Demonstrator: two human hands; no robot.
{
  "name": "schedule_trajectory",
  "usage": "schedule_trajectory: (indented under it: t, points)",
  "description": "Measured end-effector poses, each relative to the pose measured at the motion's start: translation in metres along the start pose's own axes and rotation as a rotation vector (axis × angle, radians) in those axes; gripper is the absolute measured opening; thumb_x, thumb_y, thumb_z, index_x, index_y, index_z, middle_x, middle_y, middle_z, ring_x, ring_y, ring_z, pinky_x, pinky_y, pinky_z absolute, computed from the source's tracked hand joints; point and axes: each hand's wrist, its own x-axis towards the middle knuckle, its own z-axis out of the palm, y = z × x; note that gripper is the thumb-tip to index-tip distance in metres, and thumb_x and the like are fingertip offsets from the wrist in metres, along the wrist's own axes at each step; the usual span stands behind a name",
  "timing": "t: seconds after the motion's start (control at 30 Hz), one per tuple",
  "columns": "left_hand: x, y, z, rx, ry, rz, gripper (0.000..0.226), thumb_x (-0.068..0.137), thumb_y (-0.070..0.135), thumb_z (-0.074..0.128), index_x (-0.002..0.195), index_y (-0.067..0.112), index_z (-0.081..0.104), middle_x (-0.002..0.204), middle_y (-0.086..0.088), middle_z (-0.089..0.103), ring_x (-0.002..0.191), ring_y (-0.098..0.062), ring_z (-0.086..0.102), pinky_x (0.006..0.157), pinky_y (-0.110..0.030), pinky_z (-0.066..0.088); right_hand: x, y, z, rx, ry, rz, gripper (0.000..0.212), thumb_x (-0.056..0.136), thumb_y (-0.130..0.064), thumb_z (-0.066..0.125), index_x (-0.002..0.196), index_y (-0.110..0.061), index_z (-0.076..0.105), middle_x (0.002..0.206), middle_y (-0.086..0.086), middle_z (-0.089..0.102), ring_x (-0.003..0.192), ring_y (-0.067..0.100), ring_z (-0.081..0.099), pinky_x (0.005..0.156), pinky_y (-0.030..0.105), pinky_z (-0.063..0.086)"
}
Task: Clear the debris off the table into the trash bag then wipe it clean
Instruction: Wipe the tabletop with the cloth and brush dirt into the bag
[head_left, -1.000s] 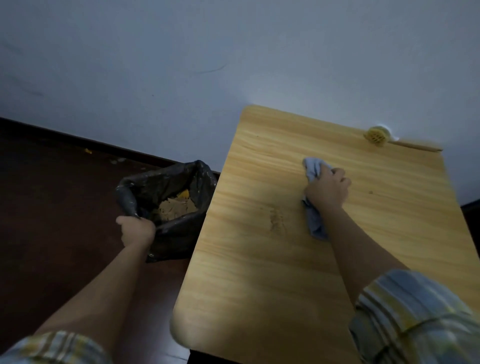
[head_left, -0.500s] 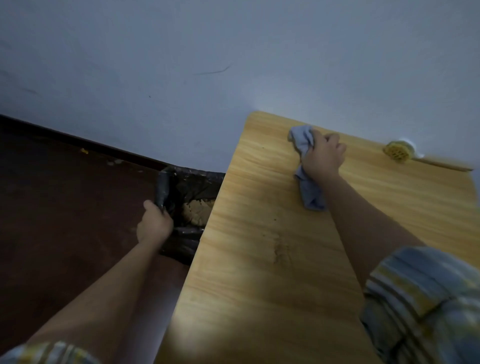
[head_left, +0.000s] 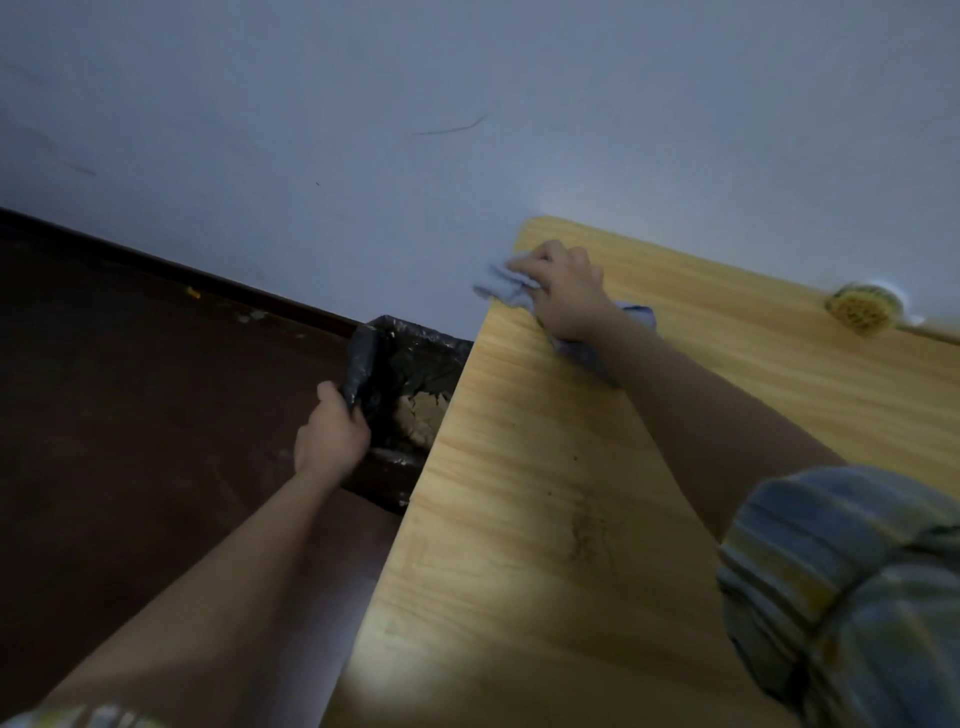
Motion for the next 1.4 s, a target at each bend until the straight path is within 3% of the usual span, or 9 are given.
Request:
schedule_trajectory:
  t: [0.1, 0.2, 0.4, 0.53, 0.7, 0.87, 0.97, 1.17, 1.4]
  points:
    - [-0.004, 0.0, -0.006, -0.011, 0.011, -0.002, 0.022, 0.098, 0.021, 0.042, 0.114, 0.006, 0.037, 0.113, -0.027, 0.058, 0.103, -0.047, 0.055, 0.085, -0.045, 0.039, -0.042, -0.008, 0.003, 0.048, -0.014, -0.228, 0.037, 0.092, -0.018, 0.06, 0.129, -0.024, 0.062, 0.127, 0.008, 0.053, 0.112, 0.034, 0.043, 0.092, 0.041, 0.036]
    - [-0.011, 0.002, -0.012, -0.022, 0.028, -0.011, 0.021, 0.098, 0.021, 0.042, 0.112, 0.006, 0.037, 0.114, -0.027, 0.058, 0.103, -0.048, 0.055, 0.084, -0.045, 0.039, -0.08, -0.017, 0.002, 0.077, -0.028, -0.383, 0.037, 0.083, 0.005, 0.062, 0.114, -0.013, 0.071, 0.112, 0.017, 0.062, 0.092, 0.04, 0.053, 0.074, 0.05, 0.045]
    - [-0.038, 0.008, -0.023, -0.054, 0.062, -0.058, 0.023, 0.098, 0.018, 0.041, 0.115, 0.004, 0.036, 0.117, -0.028, 0.056, 0.106, -0.048, 0.053, 0.084, -0.044, 0.039, -0.134, -0.036, -0.016, 0.131, -0.082, -0.364, 0.046, 0.075, 0.018, 0.052, 0.111, -0.004, 0.071, 0.106, 0.023, 0.062, 0.091, 0.043, 0.055, 0.075, 0.051, 0.045]
    - [-0.055, 0.008, -0.028, -0.101, 0.075, -0.085, 0.026, 0.098, 0.016, 0.042, 0.118, 0.002, 0.036, 0.118, -0.03, 0.055, 0.108, -0.049, 0.052, 0.084, -0.045, 0.039, -0.164, -0.002, -0.043, 0.081, 0.253, 0.008, 0.04, 0.083, 0.007, 0.056, 0.117, -0.008, 0.069, 0.11, 0.022, 0.06, 0.097, 0.043, 0.054, 0.081, 0.044, 0.042]
    - [-0.069, 0.007, -0.031, -0.132, 0.081, -0.109, 0.028, 0.098, 0.016, 0.042, 0.119, -0.002, 0.034, 0.12, -0.032, 0.053, 0.11, -0.05, 0.051, 0.087, -0.048, 0.038, -0.217, 0.062, -0.055, 0.063, 0.432, 0.745, 0.046, 0.092, -0.011, 0.049, 0.134, -0.029, 0.054, 0.129, 0.011, 0.043, 0.115, 0.036, 0.038, 0.093, 0.04, 0.034]
    - [-0.075, 0.004, -0.031, -0.144, 0.078, -0.103, 0.027, 0.098, 0.015, 0.042, 0.118, -0.001, 0.035, 0.118, -0.031, 0.054, 0.108, -0.049, 0.052, 0.086, -0.047, 0.038, -0.257, 0.096, -0.044, 0.065, 0.254, 1.282, 0.054, 0.095, -0.014, 0.051, 0.143, -0.032, 0.037, 0.142, 0.014, 0.025, 0.126, 0.038, 0.028, 0.103, 0.047, 0.029]
    - [-0.075, -0.002, -0.031, -0.139, 0.076, -0.112, 0.027, 0.098, 0.015, 0.042, 0.119, 0.0, 0.035, 0.119, -0.031, 0.054, 0.108, -0.049, 0.052, 0.086, -0.046, 0.038, -0.246, 0.089, -0.035, 0.013, 0.218, 1.147, 0.05, 0.095, -0.017, 0.049, 0.143, -0.027, 0.037, 0.14, 0.016, 0.027, 0.126, 0.04, 0.027, 0.103, 0.049, 0.029]
    - [-0.078, -0.01, -0.032, -0.138, 0.061, -0.092, 0.028, 0.098, 0.015, 0.042, 0.122, 0.002, 0.035, 0.121, -0.029, 0.055, 0.108, -0.048, 0.053, 0.086, -0.044, 0.039, -0.193, 0.018, -0.007, -0.016, 0.198, 0.528, 0.039, 0.096, -0.029, 0.051, 0.135, -0.026, 0.052, 0.13, 0.014, 0.042, 0.113, 0.037, 0.039, 0.091, 0.042, 0.036]
    - [-0.089, -0.016, -0.043, -0.133, 0.061, -0.052, 0.024, 0.098, 0.015, 0.043, 0.117, 0.003, 0.036, 0.117, -0.029, 0.056, 0.107, -0.049, 0.054, 0.086, -0.045, 0.039, -0.177, -0.054, 0.015, 0.035, 0.058, -0.072, 0.033, 0.094, -0.008, 0.055, 0.121, -0.021, 0.068, 0.109, 0.018, 0.057, 0.089, 0.033, 0.046, 0.072, 0.037, 0.033]
